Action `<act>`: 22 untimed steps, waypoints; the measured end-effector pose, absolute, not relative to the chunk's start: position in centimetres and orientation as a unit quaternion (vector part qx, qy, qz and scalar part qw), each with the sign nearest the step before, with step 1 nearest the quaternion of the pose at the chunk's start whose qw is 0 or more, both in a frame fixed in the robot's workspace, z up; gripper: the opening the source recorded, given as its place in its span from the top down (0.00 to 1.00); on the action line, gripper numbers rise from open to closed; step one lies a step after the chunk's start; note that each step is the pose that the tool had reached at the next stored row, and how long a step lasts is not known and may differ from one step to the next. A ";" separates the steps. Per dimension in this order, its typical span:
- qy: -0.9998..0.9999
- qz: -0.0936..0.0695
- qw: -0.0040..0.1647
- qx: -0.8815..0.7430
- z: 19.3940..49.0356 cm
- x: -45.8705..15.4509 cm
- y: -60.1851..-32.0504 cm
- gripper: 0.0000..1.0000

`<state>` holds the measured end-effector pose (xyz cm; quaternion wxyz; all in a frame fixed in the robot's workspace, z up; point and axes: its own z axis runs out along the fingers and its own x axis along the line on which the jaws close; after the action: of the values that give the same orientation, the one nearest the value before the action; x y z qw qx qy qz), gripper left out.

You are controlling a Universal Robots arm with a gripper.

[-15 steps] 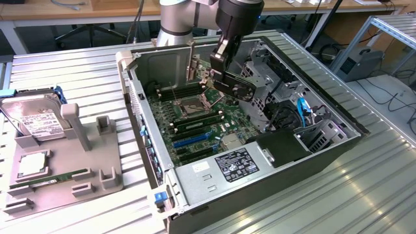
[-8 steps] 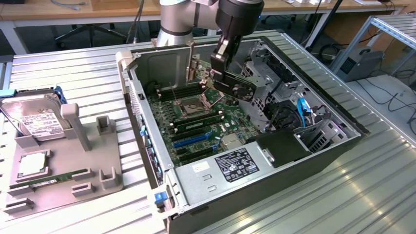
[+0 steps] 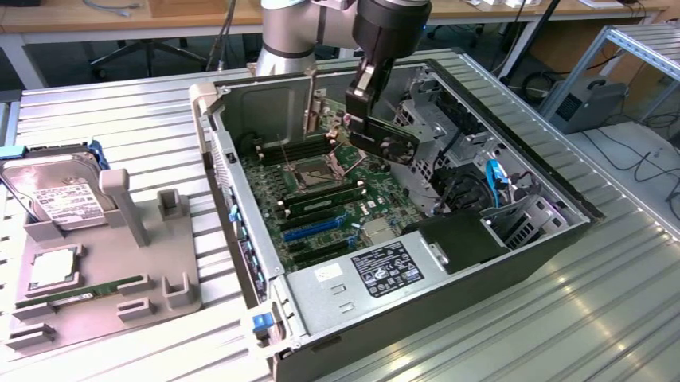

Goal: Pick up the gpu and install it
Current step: 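Insert the gpu into the slot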

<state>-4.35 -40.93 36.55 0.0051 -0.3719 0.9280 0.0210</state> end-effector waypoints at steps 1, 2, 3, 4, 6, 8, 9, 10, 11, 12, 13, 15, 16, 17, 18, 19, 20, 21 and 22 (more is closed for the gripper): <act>0.927 0.021 0.005 -0.374 36.5 -4.4 -40.9 0.73; 0.927 0.021 0.005 -0.375 36.5 -4.4 -40.9 0.73; 0.926 0.021 0.005 -0.377 36.5 -4.4 -40.9 0.73; 0.925 0.021 0.005 -0.379 36.5 -4.4 -40.9 0.73; 0.924 0.021 0.005 -0.382 36.5 -4.4 -40.9 0.73; 0.923 0.021 0.005 -0.384 36.5 -4.4 -40.9 0.73; 0.922 0.021 0.005 -0.386 36.5 -4.4 -40.9 0.73; 0.922 0.021 0.005 -0.387 36.5 -4.4 -40.9 0.73; 0.921 0.021 0.005 -0.389 36.5 -4.4 -40.9 0.73; 0.921 0.021 0.005 -0.390 36.5 -4.4 -40.9 0.73; 0.920 0.021 0.005 -0.392 36.5 -4.4 -40.9 0.73; 0.918 0.021 0.005 -0.395 36.5 -4.4 -40.9 0.73; 0.917 0.021 0.005 -0.398 36.5 -4.4 -40.9 0.73; 0.916 0.021 0.004 -0.400 36.5 -4.4 -40.9 0.73; 0.916 0.021 0.004 -0.401 36.5 -4.4 -40.9 0.73; 0.915 0.021 0.004 -0.403 36.5 -4.4 -40.9 0.73; 0.914 0.021 0.004 -0.405 36.5 -4.4 -40.9 0.73; 0.914 0.021 0.004 -0.406 36.5 -4.4 -40.9 0.73; 0.913 0.021 0.004 -0.407 36.5 -4.4 -40.9 0.73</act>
<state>-4.35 -40.93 36.49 0.0043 -0.4073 0.9130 0.0212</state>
